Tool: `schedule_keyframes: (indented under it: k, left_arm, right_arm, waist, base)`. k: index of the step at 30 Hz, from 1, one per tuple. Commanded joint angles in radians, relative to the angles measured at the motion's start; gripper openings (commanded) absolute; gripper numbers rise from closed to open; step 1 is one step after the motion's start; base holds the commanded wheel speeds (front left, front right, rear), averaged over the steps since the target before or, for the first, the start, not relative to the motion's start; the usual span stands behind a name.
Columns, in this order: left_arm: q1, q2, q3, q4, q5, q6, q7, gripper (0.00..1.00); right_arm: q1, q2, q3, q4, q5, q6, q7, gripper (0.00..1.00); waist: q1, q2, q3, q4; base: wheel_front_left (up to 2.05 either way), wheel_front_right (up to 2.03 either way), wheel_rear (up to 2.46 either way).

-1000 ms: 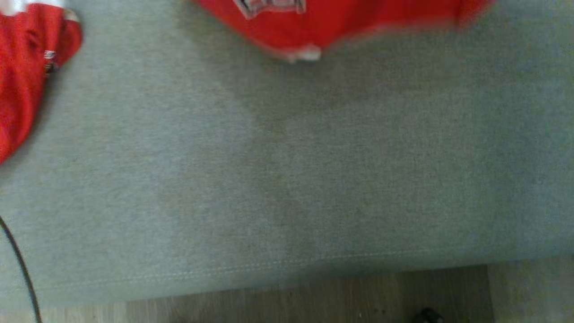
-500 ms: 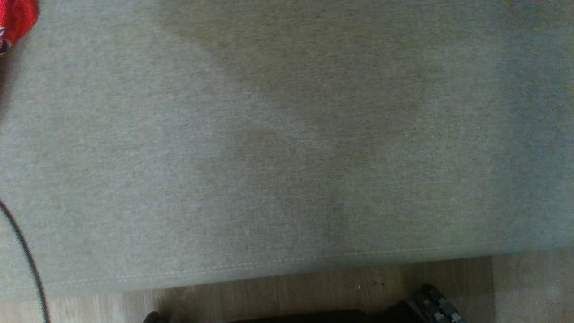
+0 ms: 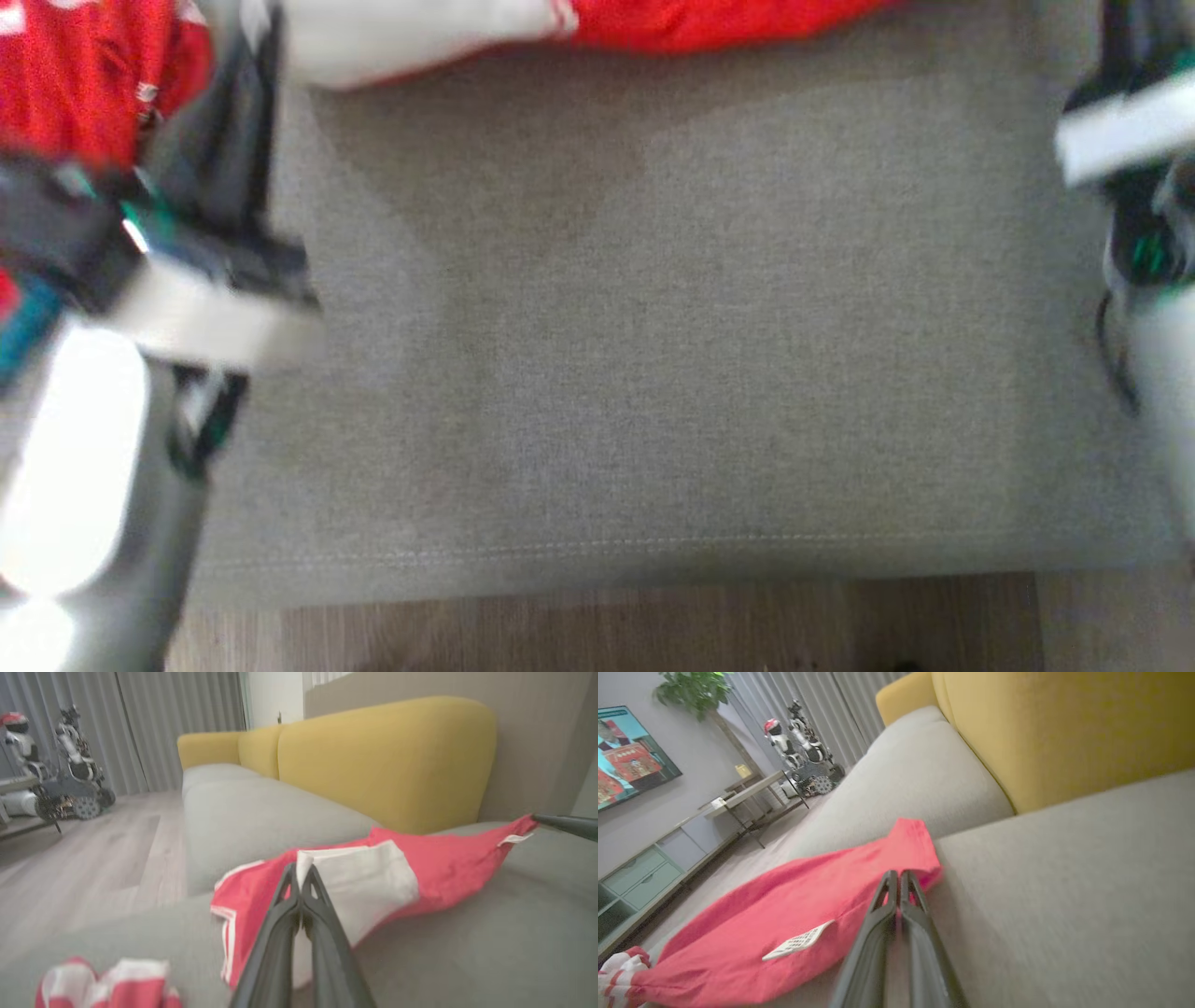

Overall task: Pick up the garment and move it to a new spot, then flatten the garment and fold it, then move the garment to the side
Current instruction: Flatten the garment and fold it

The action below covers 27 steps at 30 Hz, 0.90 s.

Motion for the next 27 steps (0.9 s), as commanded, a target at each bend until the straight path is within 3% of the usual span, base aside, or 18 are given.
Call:
schedule_keyframes:
  k: [1, 8, 17, 22, 27]
  left_arm:
    - [0.051, 0.045, 0.024, -0.029, -0.013, -0.003, -0.001, 0.00]
    - [0.341, 0.075, -0.006, -0.055, -0.079, -0.006, -0.001, 0.00]
    - [0.518, 0.149, -0.051, -0.154, -0.158, -0.006, 0.047, 0.00]
    - [0.512, 0.172, -0.047, -0.243, -0.208, -0.001, 0.121, 0.00]
    - [0.364, 0.138, -0.058, -0.179, -0.201, 0.002, 0.151, 0.00]
  right_arm:
    - [0.088, -0.016, 0.004, -0.038, 0.022, 0.007, 0.011, 0.00]
    - [0.401, -0.017, -0.029, -0.128, 0.063, 0.007, 0.023, 0.00]
    - [0.641, -0.049, -0.152, -0.323, 0.020, 0.007, 0.117, 0.00]
    - [0.699, -0.006, -0.267, -0.472, -0.065, 0.007, 0.222, 0.00]
    - [0.619, 0.071, -0.306, -0.508, -0.192, 0.007, 0.334, 0.00]
  waist:
    - [0.0000, -0.0001, -0.066, 0.008]
    - [0.0000, -0.0001, -0.169, 0.000]
    - [0.0000, -0.0001, -0.189, -0.009]
    - [0.0000, -0.0001, -0.167, -0.013]
    - [0.0000, -0.0001, -0.129, -0.013]
  base:
    - [0.00, 0.00, 0.00]
    - [0.00, 0.00, 0.00]
    - [0.00, 0.00, 0.00]
    - [0.00, 0.00, 0.00]
    - [0.00, 0.00, 0.00]
